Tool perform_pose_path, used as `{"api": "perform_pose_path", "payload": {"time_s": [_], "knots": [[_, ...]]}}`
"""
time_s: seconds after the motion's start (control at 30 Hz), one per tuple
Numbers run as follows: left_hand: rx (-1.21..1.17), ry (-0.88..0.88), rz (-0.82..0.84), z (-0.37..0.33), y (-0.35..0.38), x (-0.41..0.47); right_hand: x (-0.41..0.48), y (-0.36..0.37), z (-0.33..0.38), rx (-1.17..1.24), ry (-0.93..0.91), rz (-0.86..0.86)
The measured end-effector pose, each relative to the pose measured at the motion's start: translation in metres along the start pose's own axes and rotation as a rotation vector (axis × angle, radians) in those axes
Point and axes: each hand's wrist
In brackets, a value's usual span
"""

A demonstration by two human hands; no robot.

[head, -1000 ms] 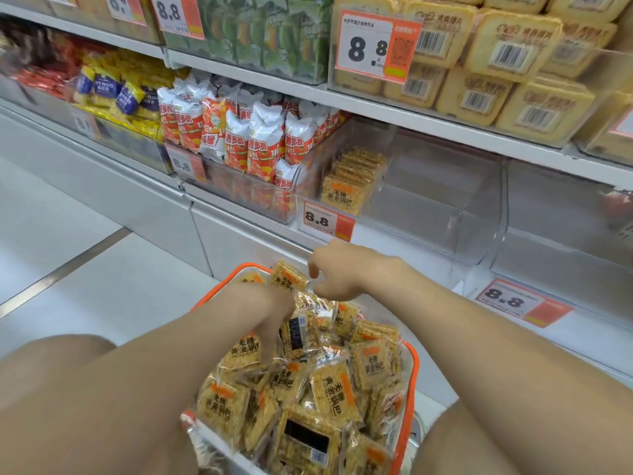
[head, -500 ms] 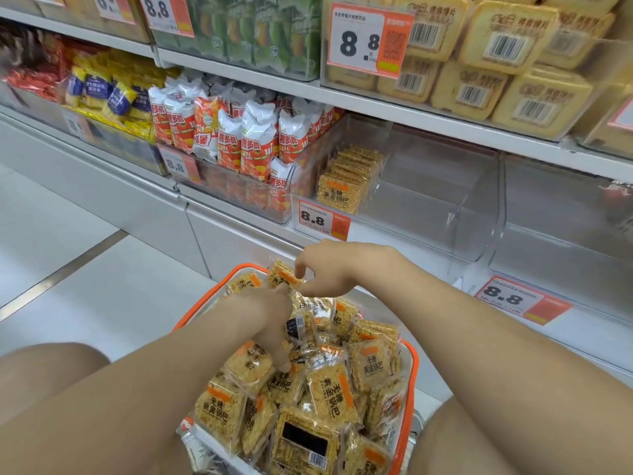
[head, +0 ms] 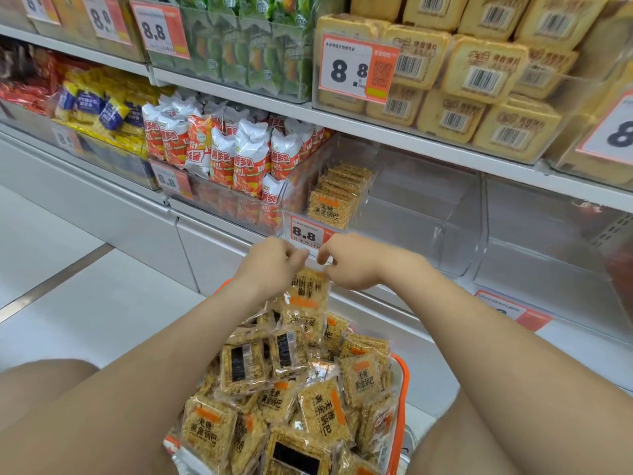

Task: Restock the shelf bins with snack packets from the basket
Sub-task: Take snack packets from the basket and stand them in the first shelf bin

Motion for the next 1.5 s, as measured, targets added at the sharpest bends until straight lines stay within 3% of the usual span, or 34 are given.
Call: {"api": "perform_pose_path", "payload": {"time_s": [0.2,0.3,0.4,0.47,0.53,0.63,0.7,0.87,1.03,1.23,1.33,1.4,1.5], "knots": [[-0.687,-0.369,-0.137,-0.020,-0.007,0.000,-0.006,-0.029,0.003,0.216,0.087,-0.183],[-0.989,-0.461,-0.156,-0.036,-0.013,-0.005,-0.002,-0.040,0.006,0.243,0.208,-0.406],[-1.237,-0.469,-0.190,-0.048,-0.016,-0.001,0.001,-0.040,0.008,0.544,0.331,-0.577],[-1.327,-0.443,-0.185,-0.057,-0.018,-0.001,0.003,-0.034,0.006,0.807,0.351,-0.498],[-1.247,-0.399,-0.201,-0.061,-0.017,0.002,0.004,-0.028,0.002,0.944,0.311,-0.411],[-1.041,-0.333,-0.264,-0.066,-0.022,0.006,0.008,-0.028,-0.013,0.766,0.197,-0.507],[-1.047,-0.311,-0.300,-0.063,-0.024,0.015,0.009,-0.032,-0.021,0.689,0.116,-0.526],[-1.114,-0.362,-0.287,-0.063,-0.028,0.029,0.013,-0.039,-0.030,0.823,0.001,-0.535],[-1.161,-0.380,-0.236,-0.065,-0.029,0.036,0.026,-0.037,-0.033,0.841,0.040,-0.584],[-0.355,-0.153,-0.243,-0.049,-0.028,0.050,0.048,-0.030,-0.040,0.519,0.138,-0.758],[0.076,0.021,-0.207,-0.039,-0.026,0.052,0.058,-0.022,-0.046,0.347,0.204,-0.687],[0.235,0.094,-0.215,-0.032,-0.026,0.055,0.065,-0.016,-0.049,0.291,0.246,-0.593],[0.293,0.144,-0.240,-0.021,-0.026,0.060,0.076,-0.012,-0.051,0.272,0.310,-0.535]]}}
Point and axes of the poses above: each hand's wrist, its own x-axis towards the middle knuckle, its own y-axis out of the palm, z = x × y, and after that the axes turned 7 degrees about -z, right-handed
